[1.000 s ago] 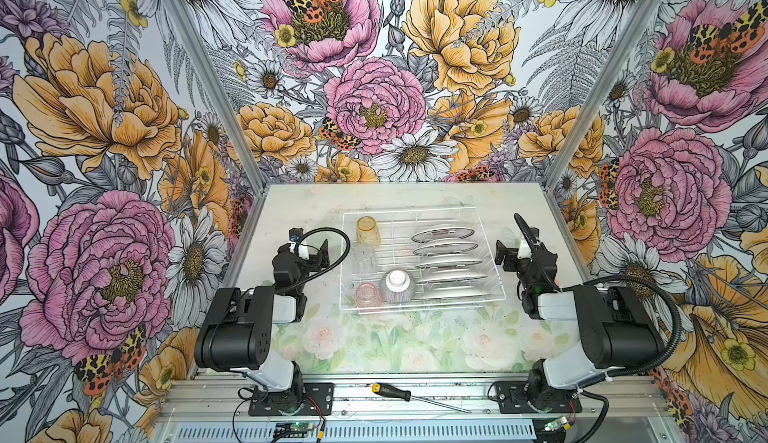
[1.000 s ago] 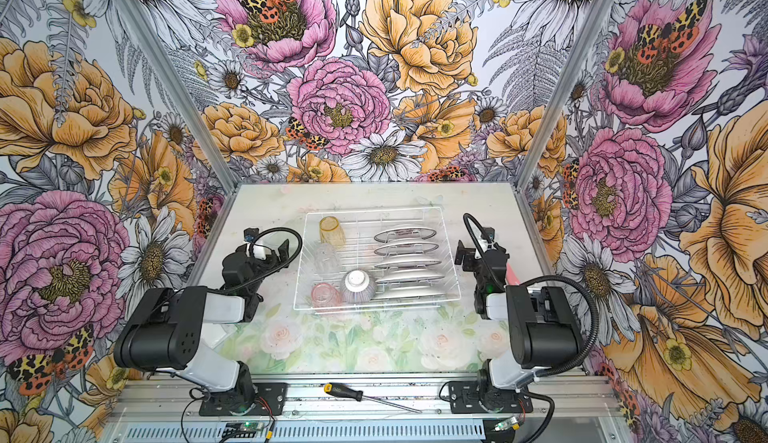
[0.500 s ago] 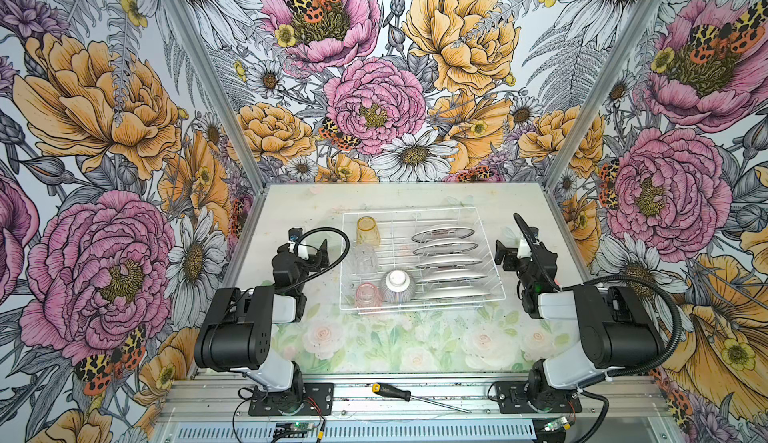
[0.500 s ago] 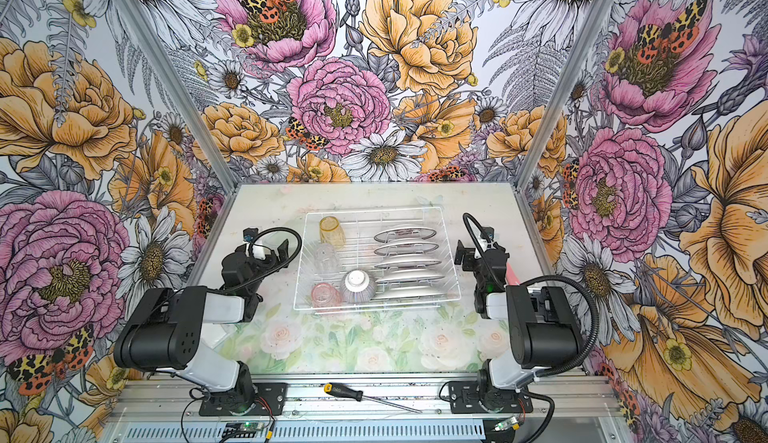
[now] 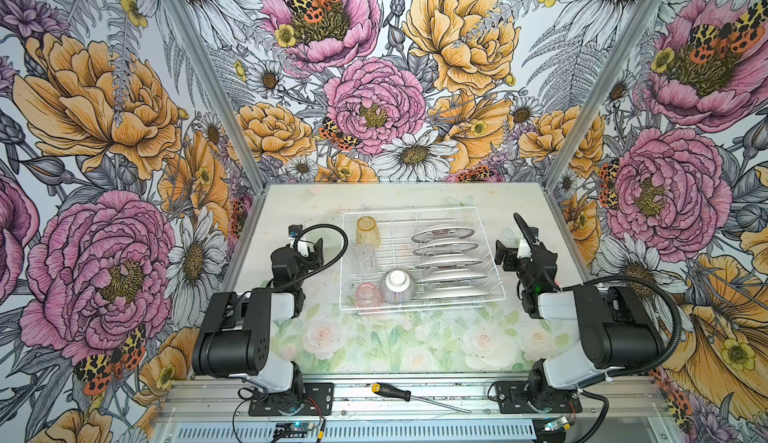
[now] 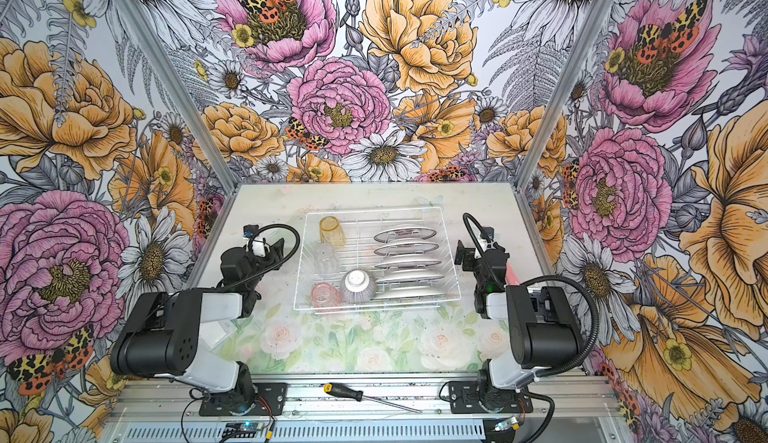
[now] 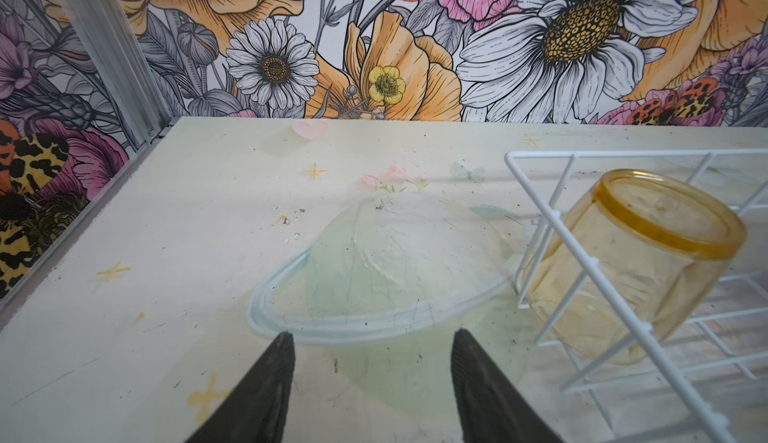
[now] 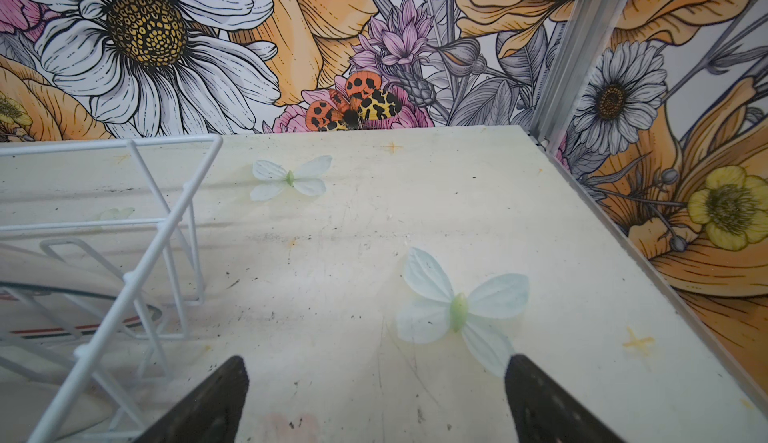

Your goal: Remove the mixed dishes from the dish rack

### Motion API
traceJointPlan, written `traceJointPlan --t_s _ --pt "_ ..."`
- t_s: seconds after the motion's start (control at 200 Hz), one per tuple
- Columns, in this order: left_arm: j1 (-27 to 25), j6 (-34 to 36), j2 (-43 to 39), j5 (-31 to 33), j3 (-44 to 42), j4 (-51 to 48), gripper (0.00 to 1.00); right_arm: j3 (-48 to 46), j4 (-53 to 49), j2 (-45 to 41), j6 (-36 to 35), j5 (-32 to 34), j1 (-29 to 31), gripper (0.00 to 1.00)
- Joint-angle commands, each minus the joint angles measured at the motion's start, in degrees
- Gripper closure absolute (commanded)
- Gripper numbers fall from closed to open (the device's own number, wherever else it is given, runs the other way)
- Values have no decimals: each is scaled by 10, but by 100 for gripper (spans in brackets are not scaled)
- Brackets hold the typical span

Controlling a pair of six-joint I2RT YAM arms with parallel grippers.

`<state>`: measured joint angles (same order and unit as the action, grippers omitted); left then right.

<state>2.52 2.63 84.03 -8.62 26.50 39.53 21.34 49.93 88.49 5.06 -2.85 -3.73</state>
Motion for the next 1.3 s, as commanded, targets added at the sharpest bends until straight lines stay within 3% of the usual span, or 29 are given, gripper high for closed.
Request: traceJointPlan --t_s 0.0,0.15,0.33,0.47,0.595,0.681,0.796,0.926,1.296 --pt "-17 6 -72 -12 69 -139 43 8 13 -2 6 -5 -5 4" --pt "-112 -12 -129 44 146 -267 45 9 0 -24 18 4 -10 7" --pt "-271 43 -115 142 304 -434 42 51 -150 -130 33 -11 -29 14" --pt "-336 65 -50 139 433 -511 44 159 -374 -216 59 -23 -29 20" --pt "-384 121 32 123 557 -601 46 311 -621 -205 73 -79 -12 28" --pt "-412 170 80 102 628 -660 46 363 -710 -210 69 -87 16 28" --pt "-438 229 138 63 715 -760 47 385 -760 -236 79 -93 36 28" --pt "-460 265 184 61 785 -849 49 406 -797 -243 93 -113 47 29" --pt "-508 325 275 129 873 -909 51 421 -805 -231 92 -112 67 30"
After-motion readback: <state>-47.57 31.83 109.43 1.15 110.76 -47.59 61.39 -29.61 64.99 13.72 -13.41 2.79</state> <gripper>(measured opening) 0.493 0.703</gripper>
